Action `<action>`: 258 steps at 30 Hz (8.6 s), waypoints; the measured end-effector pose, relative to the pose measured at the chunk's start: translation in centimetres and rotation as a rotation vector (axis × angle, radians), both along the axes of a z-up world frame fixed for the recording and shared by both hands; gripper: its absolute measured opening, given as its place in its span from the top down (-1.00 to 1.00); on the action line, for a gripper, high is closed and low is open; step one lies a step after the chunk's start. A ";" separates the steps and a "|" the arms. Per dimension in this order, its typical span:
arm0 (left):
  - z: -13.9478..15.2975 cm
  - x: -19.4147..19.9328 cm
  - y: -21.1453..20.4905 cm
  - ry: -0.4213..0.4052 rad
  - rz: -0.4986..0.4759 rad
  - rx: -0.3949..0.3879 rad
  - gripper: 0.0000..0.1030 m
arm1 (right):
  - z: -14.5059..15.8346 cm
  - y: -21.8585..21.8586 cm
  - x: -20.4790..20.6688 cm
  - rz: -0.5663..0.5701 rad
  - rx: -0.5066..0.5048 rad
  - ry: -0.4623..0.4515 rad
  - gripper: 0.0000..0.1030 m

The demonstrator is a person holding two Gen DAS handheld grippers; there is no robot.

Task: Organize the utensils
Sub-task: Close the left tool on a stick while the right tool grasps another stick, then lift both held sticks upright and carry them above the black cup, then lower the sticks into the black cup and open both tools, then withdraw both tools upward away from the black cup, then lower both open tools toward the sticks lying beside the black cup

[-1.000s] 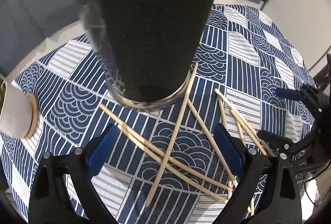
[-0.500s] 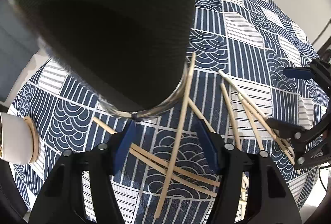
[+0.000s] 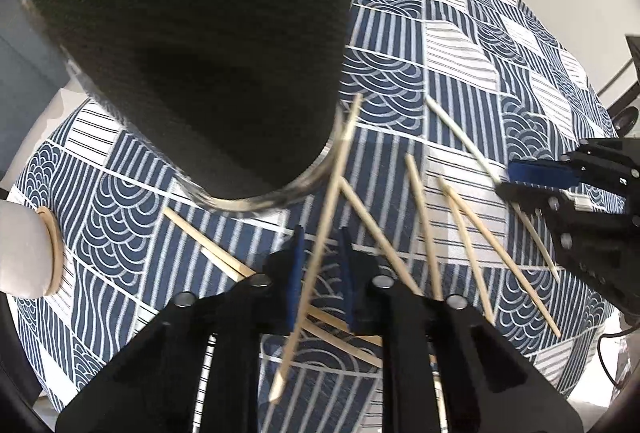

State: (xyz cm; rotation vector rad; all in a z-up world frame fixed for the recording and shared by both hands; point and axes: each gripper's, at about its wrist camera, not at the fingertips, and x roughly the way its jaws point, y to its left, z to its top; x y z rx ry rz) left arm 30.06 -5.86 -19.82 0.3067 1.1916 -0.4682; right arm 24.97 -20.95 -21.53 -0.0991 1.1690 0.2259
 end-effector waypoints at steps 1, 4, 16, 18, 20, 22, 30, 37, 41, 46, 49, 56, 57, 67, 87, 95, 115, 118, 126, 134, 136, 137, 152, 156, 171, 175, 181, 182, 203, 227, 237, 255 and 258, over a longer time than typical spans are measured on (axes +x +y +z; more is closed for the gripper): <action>0.0 -0.1 0.0 0.009 0.001 -0.009 0.88 | 0.0 0.1 -0.1 0.000 -0.004 -0.001 0.90; -0.1 -0.3 0.4 0.048 0.026 -0.056 0.89 | 0.1 -0.1 -0.2 -0.001 -0.004 0.000 0.91; 0.7 -2.8 2.3 0.081 0.140 -0.135 0.90 | 1.0 -4.3 -2.9 -0.087 0.165 0.034 0.91; 1.2 -3.6 2.5 0.069 0.155 -0.134 0.90 | 1.3 -4.7 -3.5 -0.083 0.176 0.031 0.91; 1.7 -4.3 3.0 0.059 0.174 -0.137 0.90 | 1.7 -5.0 -4.5 -0.070 0.179 0.026 0.91; 2.3 -5.2 3.5 0.052 0.198 -0.154 0.90 | 2.0 -5.1 -5.1 -0.056 0.195 0.030 0.91; 3.9 -9.5 5.3 0.017 0.286 -0.152 0.90 | 3.5 -5.1 -8.0 0.004 0.214 0.015 0.91; 5.3 -12.9 7.2 -0.011 0.350 -0.145 0.90 | 4.5 -5.1 -9.7 0.046 0.230 -0.006 0.91; 6.5 -14.3 8.3 -0.037 0.397 -0.147 0.90 | 5.6 -5.1 -10.3 0.065 0.238 -0.032 0.91; 8.6 -15.3 9.7 -0.085 0.448 -0.141 0.90 | 7.7 -5.1 -10.3 0.084 0.239 -0.078 0.91; 9.9 -15.5 10.4 -0.114 0.462 -0.141 0.90 | 9.1 -5.1 -10.2 0.089 0.240 -0.109 0.91; 13.6 -15.0 11.7 -0.187 0.480 -0.151 0.90 | 13.1 -5.3 -9.3 0.098 0.240 -0.204 0.91; 14.0 -14.8 11.8 -0.196 0.481 -0.148 0.90 | 13.6 -5.4 -9.1 0.096 0.240 -0.217 0.91; 19.2 -11.8 12.7 -0.314 0.468 -0.150 0.90 | 18.7 -5.7 -5.7 0.107 0.302 -0.324 0.91; 26.3 -2.7 12.9 -0.468 0.395 -0.327 0.90 | 24.8 -0.3 3.7 0.205 0.338 -0.493 0.91; 26.3 -0.2 13.4 -0.540 0.344 -0.584 0.90 | 24.1 1.1 6.8 0.228 0.500 -0.543 0.91; 19.2 5.5 13.1 -0.544 0.287 -0.919 0.90 | 19.9 2.2 12.0 0.206 0.761 -0.641 0.91; 17.4 6.3 12.8 -0.522 0.302 -0.935 0.90 | 18.5 2.5 12.6 0.176 0.733 -0.614 0.91; 14.4 7.0 11.2 -0.480 0.312 -0.915 0.90 | 16.3 4.1 12.4 0.160 0.688 -0.552 0.91; 13.2 5.5 10.2 -0.460 0.310 -0.824 0.90 | 15.2 4.5 11.1 0.159 0.625 -0.514 0.91; 13.2 4.9 11.0 -0.469 0.320 -0.822 0.90 | 15.1 4.5 10.7 0.157 0.612 -0.513 0.91; 13.2 4.6 11.3 -0.462 0.317 -0.832 0.90 | 15.1 4.3 10.4 0.154 0.602 -0.513 0.91; 13.4 0.1 9.3 -0.449 0.274 -0.621 0.89 | 15.5 3.5 5.8 0.123 0.470 -0.520 0.43; 13.8 -1.0 9.4 -0.443 0.285 -0.625 0.63 | 16.2 2.5 4.0 0.103 0.454 -0.536 0.19; 14.6 -7.5 10.2 -0.466 0.356 -0.493 -0.29 | 16.5 -0.7 -1.6 0.047 0.440 -0.523 -0.51; 14.3 -8.9 10.7 -0.457 0.385 -0.478 -0.49 | 15.8 -1.3 -2.8 0.034 0.437 -0.507 -0.61; 13.1 -10.7 11.0 -0.416 0.438 -0.429 -0.82 | 14.7 -2.2 -4.5 0.017 0.420 -0.481 -0.65; 12.9 -10.7 10.9 -0.406 0.445 -0.422 -0.84 | 14.6 -2.3 -4.7 0.016 0.415 -0.480 -0.65; 4.2 -14.8 10.4 -0.204 0.519 -0.303 -0.85 | 7.5 -2.9 -8.5 -0.006 0.321 -0.313 -0.67; -0.5 -9.2 7.6 -0.070 0.525 -0.181 -0.84 | 0.7 -3.5 -6.3 -0.027 0.181 -0.157 -0.67; -0.7 -6.6 7.1 -0.076 0.501 -0.105 -0.85 | -0.1 -2.6 -3.9 -0.014 0.157 -0.132 -0.67; -1.3 -4.6 6.9 -0.073 0.496 0.038 -0.89 | -1.3 -0.8 -1.8 -0.024 0.039 -0.086 -0.83; -1.3 -4.1 6.9 -0.050 0.487 0.042 -0.85 | -1.3 -0.9 -1.3 -0.044 0.033 -0.056 -0.87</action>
